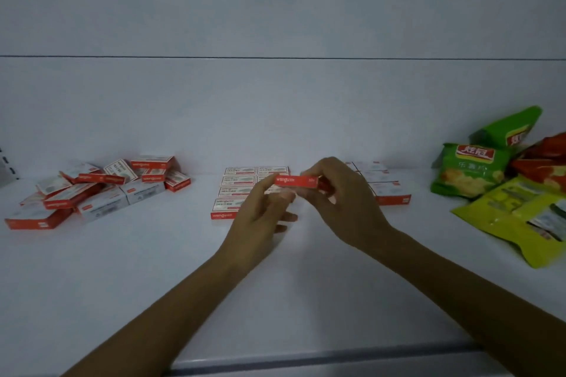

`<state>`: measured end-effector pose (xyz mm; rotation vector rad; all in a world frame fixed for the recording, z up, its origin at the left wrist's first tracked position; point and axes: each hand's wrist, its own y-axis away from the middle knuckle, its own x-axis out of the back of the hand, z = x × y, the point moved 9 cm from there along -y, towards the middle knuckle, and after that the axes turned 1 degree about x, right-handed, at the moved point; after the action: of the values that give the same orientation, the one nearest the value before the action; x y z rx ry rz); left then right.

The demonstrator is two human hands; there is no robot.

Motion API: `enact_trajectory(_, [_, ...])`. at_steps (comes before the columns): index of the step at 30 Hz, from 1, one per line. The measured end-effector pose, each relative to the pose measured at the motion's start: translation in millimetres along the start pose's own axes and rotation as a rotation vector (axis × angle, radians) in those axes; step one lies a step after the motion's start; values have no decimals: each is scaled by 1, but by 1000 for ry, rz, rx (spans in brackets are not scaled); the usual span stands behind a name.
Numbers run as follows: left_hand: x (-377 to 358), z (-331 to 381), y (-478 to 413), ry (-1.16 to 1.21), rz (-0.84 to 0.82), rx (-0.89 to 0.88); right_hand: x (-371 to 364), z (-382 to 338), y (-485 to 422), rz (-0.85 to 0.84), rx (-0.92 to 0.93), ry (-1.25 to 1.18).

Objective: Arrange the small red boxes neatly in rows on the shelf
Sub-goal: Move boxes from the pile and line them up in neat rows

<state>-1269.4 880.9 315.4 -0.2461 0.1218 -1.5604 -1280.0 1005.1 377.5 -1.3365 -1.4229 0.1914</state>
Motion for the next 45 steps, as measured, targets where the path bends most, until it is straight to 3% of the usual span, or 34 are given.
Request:
enact_trajectory(3, [10, -11, -3, 164, 54, 117, -18, -25, 16, -8, 448, 316])
enact_trajectory(5, [18, -13, -2, 210, 99, 149, -23, -34, 24, 3, 551, 374])
enact_trajectory(16, [18, -8, -2, 229, 60, 83, -11, -26, 27, 52, 376, 188])
enact_trajectory(22, [10, -12, -5, 429, -50, 216, -7, -5, 18, -14, 189, -39])
enact_trajectory(29, [0, 20, 1, 84, -268, 319, 0, -42, 13, -110, 445, 133])
enact_trajectory(34, [1, 35, 5, 58, -353, 313, 9, -62, 9, -145, 485, 85])
enact_trajectory(40, [23, 45, 0, -268, -154, 107, 14, -63, -2, -114, 383, 37])
enact_trajectory(42, [51, 34, -5, -386, 6, 34, 6, -55, -4, -128, 361, 191])
enact_trajectory(45, [70, 17, -1, -896, 70, -141, -18, -29, -3, -234, 319, 501])
